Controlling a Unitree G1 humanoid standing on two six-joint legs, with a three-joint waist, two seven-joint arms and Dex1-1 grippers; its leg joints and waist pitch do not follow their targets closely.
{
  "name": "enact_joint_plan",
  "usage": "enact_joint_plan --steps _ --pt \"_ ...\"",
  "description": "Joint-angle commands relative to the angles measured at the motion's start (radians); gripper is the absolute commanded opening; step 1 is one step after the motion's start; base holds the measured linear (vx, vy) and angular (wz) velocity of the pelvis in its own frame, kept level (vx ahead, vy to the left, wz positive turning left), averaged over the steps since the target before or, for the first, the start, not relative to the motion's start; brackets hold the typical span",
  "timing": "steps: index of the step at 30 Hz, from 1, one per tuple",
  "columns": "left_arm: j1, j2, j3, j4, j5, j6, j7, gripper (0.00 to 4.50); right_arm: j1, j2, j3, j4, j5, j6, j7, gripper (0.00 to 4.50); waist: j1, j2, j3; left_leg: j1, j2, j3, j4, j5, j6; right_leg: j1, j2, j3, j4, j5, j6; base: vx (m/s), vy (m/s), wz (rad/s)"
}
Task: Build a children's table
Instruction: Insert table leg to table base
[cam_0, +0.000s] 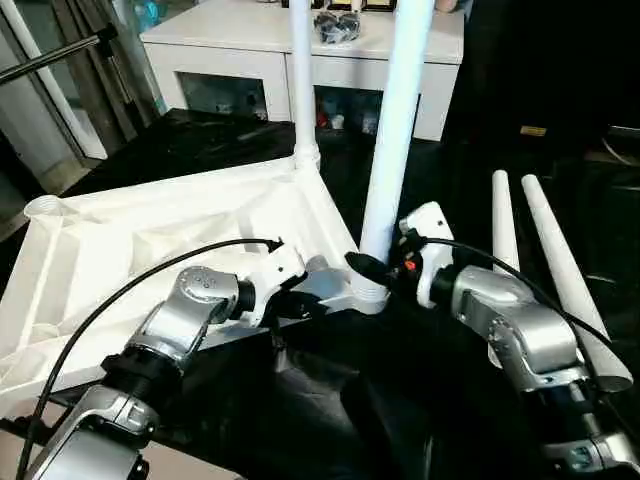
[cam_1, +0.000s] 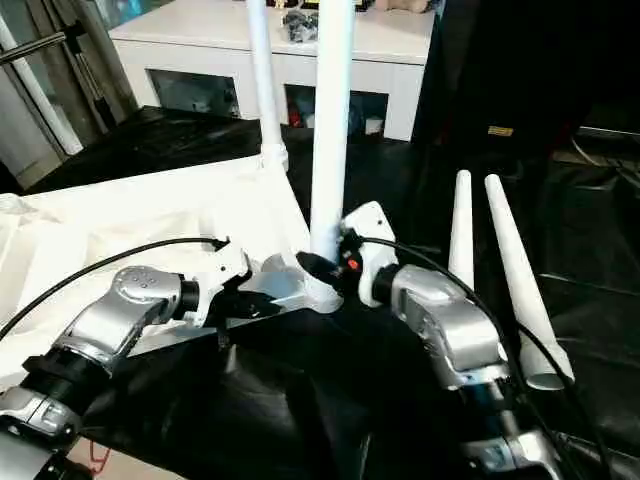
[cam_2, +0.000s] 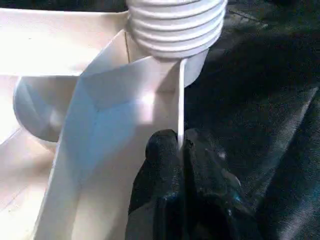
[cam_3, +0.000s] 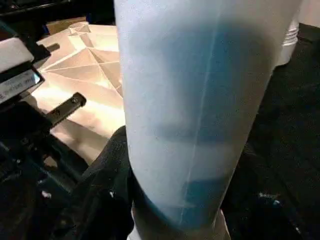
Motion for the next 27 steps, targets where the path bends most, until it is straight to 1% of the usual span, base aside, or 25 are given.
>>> enact_joint_plan --steps 1,4,6,7,9,10,11,12,13,14,15,16,17,19,20,23,27 --pt "0.004 -0.014 0.022 -0.002 -0.023 -0.029 -0.004 0.00 -0.009 0.003 -0.003 0.017 -0.004 -0.020 -0.003 1.89 0.003 -0.013 -0.064 0.003 0.013 -0.003 -0.074 -0.252 0.009 0.048 -0.041 0.037 -0.086 -0.346 -0.159 0.000 0.000 0.00" --pt "0.006 -0.013 0.020 0.002 -0.019 -0.034 -0.005 0.00 -0.011 0.005 -0.003 0.025 -0.009 -0.028 -0.004 1.89 0.002 -0.013 -0.064 0.002 0.012 -0.003 -0.074 -0.253 0.010 0.050 -0.041 0.037 -0.086 -0.342 -0.161 0.000 0.000 0.00" --pt "0.007 -0.012 0.019 0.003 -0.018 -0.035 -0.005 0.00 -0.011 0.005 -0.002 0.031 -0.014 -0.032 -0.003 1.89 0.002 -0.011 -0.064 0.003 0.012 -0.003 -0.074 -0.257 0.010 0.049 -0.042 0.037 -0.088 -0.356 -0.157 0.000 0.000 0.00" --pt "0.007 -0.012 0.019 0.003 -0.017 -0.035 -0.005 0.00 -0.010 0.003 -0.002 0.035 -0.018 -0.034 -0.002 1.89 0.002 -0.012 -0.063 0.003 0.012 -0.003 -0.075 -0.260 0.010 0.049 -0.041 0.037 -0.089 -0.367 -0.153 0.000 0.000 0.00" --pt "0.008 -0.012 0.020 0.002 -0.015 -0.036 -0.004 0.00 -0.008 0.001 -0.003 0.040 -0.020 -0.037 -0.001 1.89 0.002 -0.012 -0.062 0.004 0.012 -0.003 -0.075 -0.269 0.008 0.048 -0.042 0.037 -0.092 -0.388 -0.147 0.000 0.000 0.00" --pt "0.007 -0.012 0.023 0.005 -0.013 -0.038 -0.004 0.00 0.000 -0.005 -0.007 0.040 -0.019 -0.033 0.001 1.89 0.002 -0.010 -0.062 0.004 0.012 -0.003 -0.076 -0.272 0.006 0.048 -0.042 0.037 -0.092 -0.395 -0.143 0.000 0.000 0.00" --pt "0.007 -0.012 0.024 0.006 -0.013 -0.039 -0.004 0.00 0.003 -0.007 -0.008 0.038 -0.019 -0.033 0.003 1.89 0.002 -0.011 -0.062 0.004 0.012 -0.004 -0.076 -0.269 0.006 0.048 -0.042 0.037 -0.092 -0.392 -0.142 0.000 0.000 0.00" --pt "0.006 -0.011 0.025 0.008 -0.012 -0.039 -0.003 0.00 0.006 -0.010 -0.008 0.035 -0.018 -0.033 0.004 1.89 0.002 -0.011 -0.062 0.004 0.012 -0.003 -0.076 -0.269 0.007 0.048 -0.041 0.037 -0.092 -0.391 -0.141 0.000 0.000 0.00" --pt "0.005 -0.011 0.026 0.009 -0.011 -0.041 -0.004 0.00 0.011 -0.012 -0.009 0.031 -0.017 -0.033 0.005 1.89 0.002 -0.009 -0.062 0.003 0.012 -0.004 -0.076 -0.270 0.007 0.048 -0.041 0.037 -0.093 -0.386 -0.143 0.000 0.000 0.00" --pt "0.006 -0.010 0.026 0.010 -0.011 -0.042 -0.004 0.00 0.013 -0.013 -0.009 0.029 -0.017 -0.033 0.005 1.89 0.002 -0.010 -0.062 0.004 0.012 -0.004 -0.077 -0.273 0.006 0.048 -0.041 0.036 -0.091 -0.382 -0.146 0.000 0.000 0.00" --pt "0.006 -0.010 0.026 0.009 -0.011 -0.042 -0.006 0.00 0.015 -0.014 -0.010 0.029 -0.018 -0.033 0.004 1.89 0.002 -0.008 -0.063 0.003 0.012 -0.004 -0.076 -0.273 0.006 0.048 -0.041 0.037 -0.091 -0.379 -0.146 0.000 0.000 0.00" --pt "0.008 -0.010 0.027 0.007 -0.011 -0.041 -0.007 0.00 0.017 -0.014 -0.010 0.029 -0.019 -0.034 0.004 1.89 0.002 -0.009 -0.063 0.003 0.012 -0.004 -0.076 -0.275 0.006 0.048 -0.041 0.036 -0.092 -0.379 -0.147 0.000 0.000 0.00" --pt "0.008 -0.010 0.027 0.007 -0.011 -0.041 -0.007 0.00 0.017 -0.015 -0.010 0.028 -0.019 -0.034 0.004 1.89 0.002 -0.007 -0.062 0.003 0.012 -0.004 -0.076 -0.278 0.005 0.048 -0.041 0.036 -0.093 -0.379 -0.149 0.000 0.000 0.00" --pt "0.008 -0.013 0.027 0.007 -0.009 -0.042 -0.008 0.00 0.013 -0.012 -0.015 0.043 -0.024 -0.044 -0.001 1.89 0.002 -0.008 -0.063 0.003 0.011 -0.004 -0.076 -0.273 0.007 0.049 -0.041 0.036 -0.092 -0.373 -0.151 0.000 0.000 0.00" --pt "0.008 -0.013 0.027 0.008 -0.009 -0.042 -0.008 0.00 0.013 -0.012 -0.015 0.044 -0.025 -0.045 -0.001 1.89 0.002 -0.007 -0.062 0.003 0.012 -0.004 -0.077 -0.277 0.007 0.048 -0.041 0.036 -0.092 -0.378 -0.152 0.000 0.000 0.00" --pt "0.007 -0.015 0.027 0.008 -0.008 -0.042 -0.010 0.00 0.014 -0.013 -0.015 0.044 -0.025 -0.043 0.001 1.89 0.002 -0.009 -0.062 0.003 0.012 -0.004 -0.077 -0.280 0.008 0.048 -0.041 0.036 -0.092 -0.387 -0.149 0.000 0.000 0.00" --pt "0.007 -0.015 0.029 0.008 -0.008 -0.042 -0.010 0.00 0.013 -0.009 -0.016 0.046 -0.025 -0.043 0.000 1.89 0.002 -0.007 -0.061 0.004 0.012 -0.004 -0.077 -0.285 0.007 0.047 -0.041 0.036 -0.094 -0.396 -0.147 0.000 0.000 0.00"
